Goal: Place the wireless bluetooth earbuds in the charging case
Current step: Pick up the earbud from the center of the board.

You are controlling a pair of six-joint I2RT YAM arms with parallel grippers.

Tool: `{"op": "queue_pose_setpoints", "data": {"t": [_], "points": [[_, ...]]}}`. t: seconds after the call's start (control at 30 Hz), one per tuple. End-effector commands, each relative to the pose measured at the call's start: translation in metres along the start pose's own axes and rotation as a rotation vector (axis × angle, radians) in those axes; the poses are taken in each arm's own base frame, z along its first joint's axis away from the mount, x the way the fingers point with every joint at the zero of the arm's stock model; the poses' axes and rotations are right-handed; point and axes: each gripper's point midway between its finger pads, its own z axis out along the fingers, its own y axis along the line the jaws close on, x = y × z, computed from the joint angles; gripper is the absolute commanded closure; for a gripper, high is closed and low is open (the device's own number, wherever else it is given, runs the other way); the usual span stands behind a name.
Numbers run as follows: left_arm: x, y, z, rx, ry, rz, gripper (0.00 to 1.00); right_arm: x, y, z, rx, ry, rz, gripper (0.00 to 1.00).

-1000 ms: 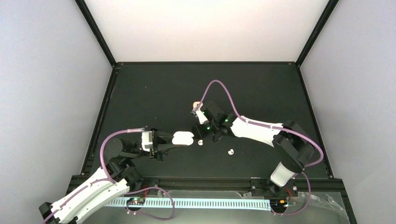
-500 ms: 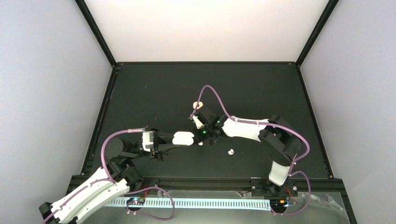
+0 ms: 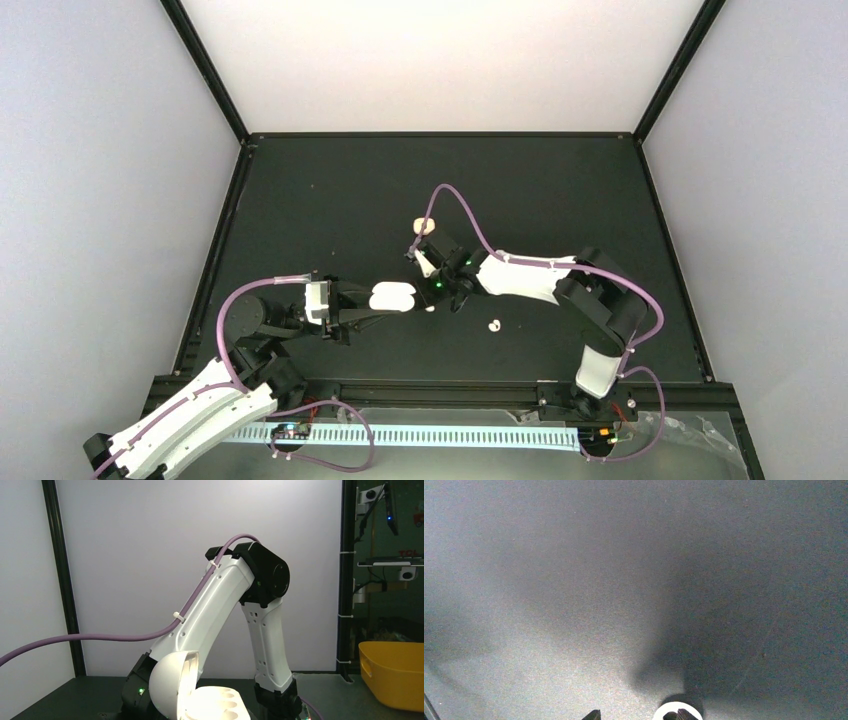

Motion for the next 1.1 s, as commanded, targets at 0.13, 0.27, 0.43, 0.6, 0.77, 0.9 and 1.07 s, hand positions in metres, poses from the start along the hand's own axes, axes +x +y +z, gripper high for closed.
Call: {"op": "queue_pose_setpoints", "data": {"t": [0.13, 0.27, 0.43, 0.6, 0.77, 0.9, 1.07], "points": [[-0.014, 0.0, 0.0, -0.007, -0.03, 0.033, 0.98, 0.018, -0.024, -0.005, 0.118, 0.018, 0.021, 0.65], [-0.015, -0.001, 0.0, -0.006, -0.031, 0.034, 0.99, 0.021, -0.029, -0.008, 0.141, 0.015, 0.019, 0.68], [-0.013, 0.0, 0.0, -0.008, -0.028, 0.031, 0.98, 0.02, -0.031, -0.009, 0.154, 0.006, 0.022, 0.72], [-0.013, 0.0, 0.001, -0.007, -0.027, 0.028, 0.98, 0.015, -0.032, -0.012, 0.165, -0.01, 0.022, 0.8], [-0.013, 0.0, 0.001, -0.007, -0.028, 0.028, 0.99, 0.014, -0.033, -0.015, 0.173, -0.019, 0.02, 0.87], [-0.014, 0.0, 0.0, -0.007, -0.029, 0.029, 0.98, 0.015, -0.034, -0.016, 0.179, -0.021, 0.019, 0.93], [-0.014, 0.0, 0.0, -0.006, -0.028, 0.027, 0.99, 0.01, -0.035, -0.031, 0.201, -0.056, 0.022, 0.99]]}}
